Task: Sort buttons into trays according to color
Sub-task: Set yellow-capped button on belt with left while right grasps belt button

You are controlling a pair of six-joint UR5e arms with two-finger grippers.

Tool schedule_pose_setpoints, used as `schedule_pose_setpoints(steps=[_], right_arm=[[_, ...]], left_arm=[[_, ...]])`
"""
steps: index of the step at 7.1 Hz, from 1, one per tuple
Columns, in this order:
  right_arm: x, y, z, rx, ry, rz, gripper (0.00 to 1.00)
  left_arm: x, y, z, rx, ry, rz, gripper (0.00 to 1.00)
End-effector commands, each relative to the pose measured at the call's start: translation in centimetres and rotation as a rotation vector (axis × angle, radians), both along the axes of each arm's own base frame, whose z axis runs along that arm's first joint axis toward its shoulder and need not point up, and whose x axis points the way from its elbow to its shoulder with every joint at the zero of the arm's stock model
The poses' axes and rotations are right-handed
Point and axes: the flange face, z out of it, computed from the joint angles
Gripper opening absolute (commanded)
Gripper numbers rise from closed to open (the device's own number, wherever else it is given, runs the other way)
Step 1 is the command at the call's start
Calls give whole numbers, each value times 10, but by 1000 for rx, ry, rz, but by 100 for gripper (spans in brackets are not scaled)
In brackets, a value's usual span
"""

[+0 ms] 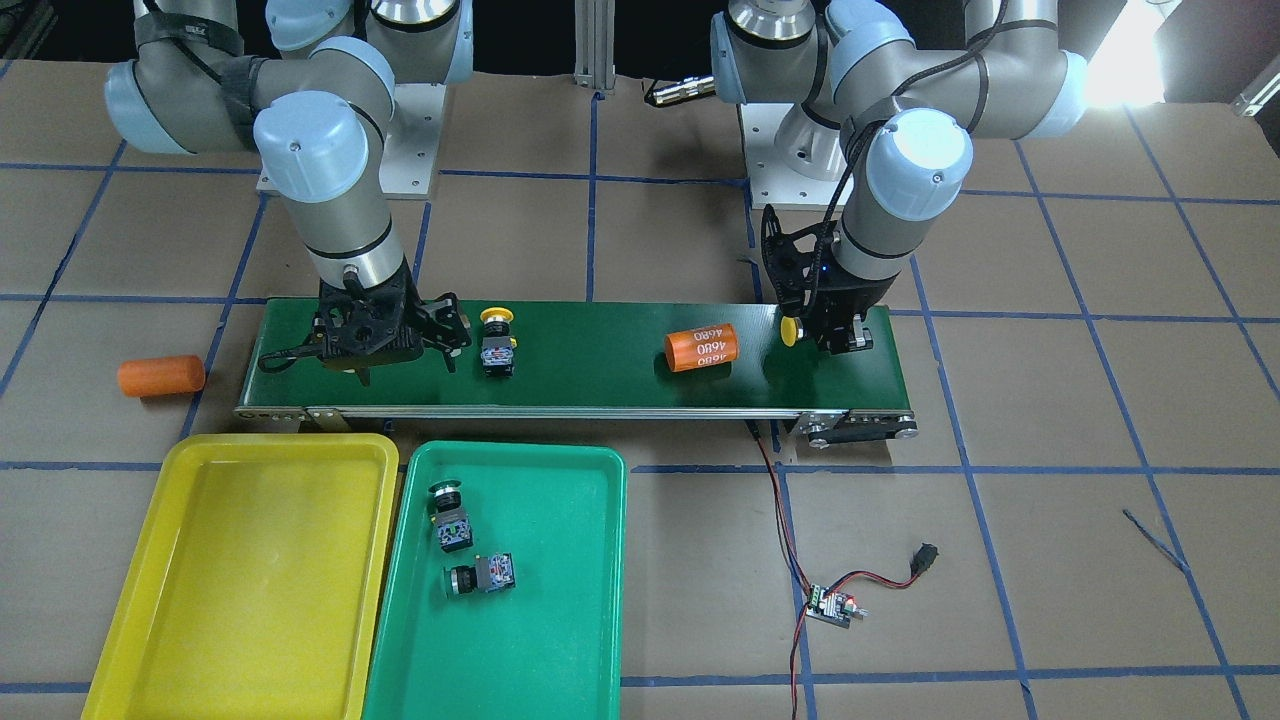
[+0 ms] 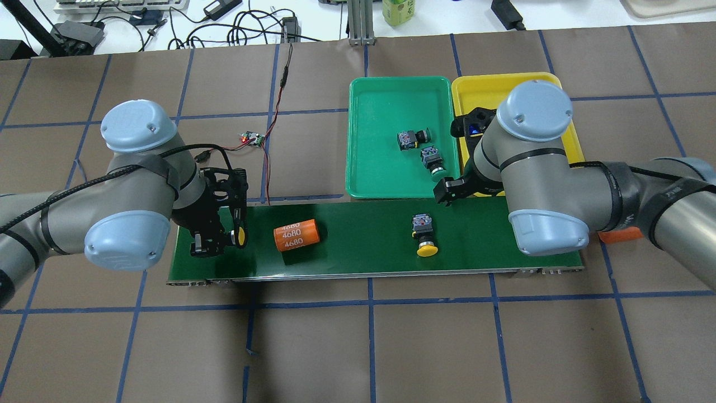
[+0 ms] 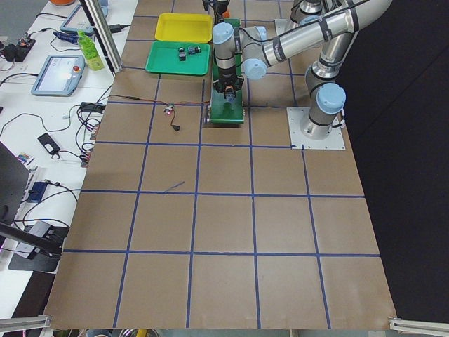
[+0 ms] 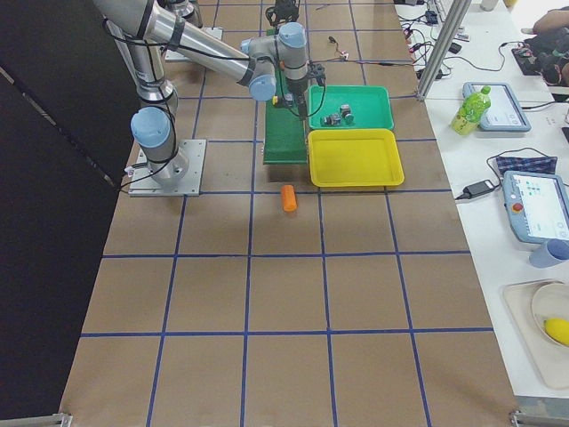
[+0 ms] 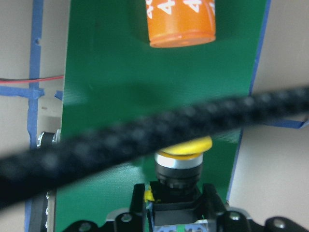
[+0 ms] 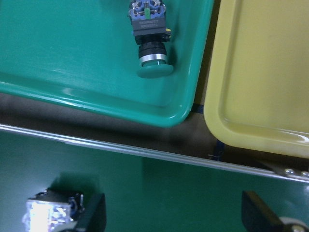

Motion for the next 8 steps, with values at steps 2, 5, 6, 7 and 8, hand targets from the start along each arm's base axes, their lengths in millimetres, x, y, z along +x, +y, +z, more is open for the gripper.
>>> schedule_pose_setpoints(steps=[2, 5, 6, 7, 8], right_arm=[[49, 21, -4, 15, -14, -33, 100], [41, 36, -30, 72, 40, -22, 93], [40, 38, -33, 78, 43, -28, 81], [39, 35, -30, 69, 41, -30, 56], [37, 31, -27, 60, 39, -32, 35]], left_arm=[[-3, 1, 6, -78, -2, 1, 100], [5, -37, 79, -159, -4, 52, 100], [7, -50, 124, -112, -6, 61, 100], [7, -55, 170, -77, -11, 135, 100], [0, -61, 199, -33, -17, 233, 100]])
